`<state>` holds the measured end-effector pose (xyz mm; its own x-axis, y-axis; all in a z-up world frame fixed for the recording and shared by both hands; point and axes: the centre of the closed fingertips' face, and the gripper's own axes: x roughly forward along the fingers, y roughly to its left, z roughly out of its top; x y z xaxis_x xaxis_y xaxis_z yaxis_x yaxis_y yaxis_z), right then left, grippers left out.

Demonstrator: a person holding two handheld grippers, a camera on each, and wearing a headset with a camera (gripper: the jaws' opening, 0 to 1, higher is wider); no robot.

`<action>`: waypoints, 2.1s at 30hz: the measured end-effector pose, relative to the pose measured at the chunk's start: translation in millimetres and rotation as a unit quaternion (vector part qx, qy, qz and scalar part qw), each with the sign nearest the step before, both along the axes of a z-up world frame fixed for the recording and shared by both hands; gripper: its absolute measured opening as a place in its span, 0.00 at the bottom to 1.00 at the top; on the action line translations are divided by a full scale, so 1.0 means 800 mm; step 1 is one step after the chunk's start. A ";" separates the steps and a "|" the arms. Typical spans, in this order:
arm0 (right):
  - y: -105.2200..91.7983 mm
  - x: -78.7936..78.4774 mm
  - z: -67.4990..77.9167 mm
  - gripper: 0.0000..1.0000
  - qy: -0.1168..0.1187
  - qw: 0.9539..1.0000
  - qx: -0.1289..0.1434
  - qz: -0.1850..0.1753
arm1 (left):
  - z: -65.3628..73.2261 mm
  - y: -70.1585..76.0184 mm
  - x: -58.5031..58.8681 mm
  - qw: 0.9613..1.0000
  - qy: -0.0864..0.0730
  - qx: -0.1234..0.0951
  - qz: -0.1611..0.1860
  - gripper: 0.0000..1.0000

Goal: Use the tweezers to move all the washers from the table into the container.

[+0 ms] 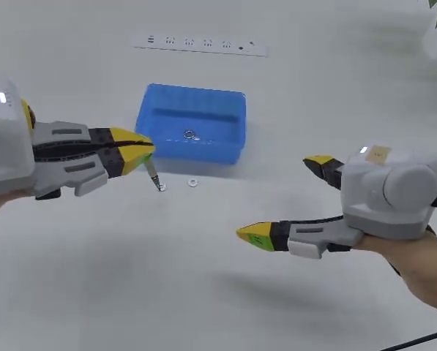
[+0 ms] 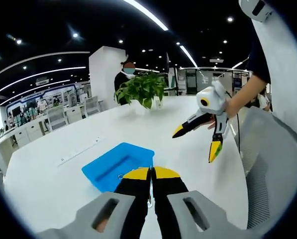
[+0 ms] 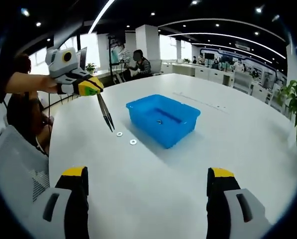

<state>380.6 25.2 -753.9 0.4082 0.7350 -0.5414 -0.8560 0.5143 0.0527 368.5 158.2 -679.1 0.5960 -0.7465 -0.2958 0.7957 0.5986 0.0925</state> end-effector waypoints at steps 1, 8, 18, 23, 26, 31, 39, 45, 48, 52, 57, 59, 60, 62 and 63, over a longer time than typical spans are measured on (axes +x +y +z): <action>0.000 -0.001 0.000 1.00 0.001 1.000 0.001 -0.001 | 0.000 0.000 0.000 1.000 0.000 0.000 0.000 0.04; -0.001 -0.008 -0.008 0.99 0.013 1.000 0.003 -0.004 | -0.007 -0.003 0.003 1.000 0.002 0.005 -0.003 0.04; 0.001 -0.016 -0.010 0.99 0.027 1.000 0.012 -0.011 | -0.008 -0.002 0.004 1.000 -0.001 0.004 -0.002 0.04; 0.001 -0.016 -0.007 0.99 0.029 0.999 0.016 -0.016 | -0.017 -0.002 0.006 1.000 0.005 0.009 -0.002 0.04; -0.001 -0.015 -0.007 0.98 0.029 0.999 0.017 -0.017 | -0.018 0.000 0.003 1.000 0.005 0.013 -0.004 0.04; -0.002 -0.015 -0.009 0.97 0.037 0.999 0.022 -0.025 | -0.019 0.005 0.003 1.000 0.009 0.019 -0.007 0.04; 0.018 -0.025 -0.009 0.85 0.045 0.999 0.031 -0.002 | -0.024 0.004 -0.005 0.998 0.033 0.052 -0.029 0.04; 0.049 -0.030 -0.001 0.68 0.053 0.997 0.046 0.041 | -0.027 0.005 -0.004 0.997 0.037 0.056 -0.024 0.05; 0.071 -0.029 0.003 0.60 0.051 0.995 0.050 0.074 | -0.028 0.004 -0.003 0.997 0.042 0.059 -0.023 0.05; 0.113 -0.024 0.010 0.50 0.035 0.990 0.052 0.130 | -0.030 0.001 -0.001 0.997 0.046 0.061 -0.020 0.05; 0.163 -0.022 0.006 0.42 0.009 0.977 0.025 0.211 | -0.031 0.001 0.002 0.997 0.049 0.064 -0.017 0.05; 0.178 -0.020 0.000 0.39 -0.003 0.971 0.007 0.238 | -0.032 0.003 0.004 0.997 0.050 0.064 -0.016 0.05; 0.183 -0.019 -0.002 0.36 -0.006 0.969 0.000 0.248 | -0.032 0.004 0.005 0.997 0.051 0.064 -0.016 0.05; 0.192 -0.019 -0.005 0.32 -0.010 0.964 -0.006 0.267 | -0.032 0.005 0.005 0.996 0.052 0.066 -0.018 0.05; 0.195 -0.019 -0.006 0.29 -0.009 0.962 -0.007 0.273 | -0.032 0.006 0.005 0.996 0.052 0.068 -0.018 0.05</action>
<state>365.3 181.2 -758.7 -0.0269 0.8351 -0.5494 -0.9994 -0.0111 0.0320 372.8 162.9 -704.9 0.5299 -0.7158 -0.4548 0.8264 0.5563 0.0873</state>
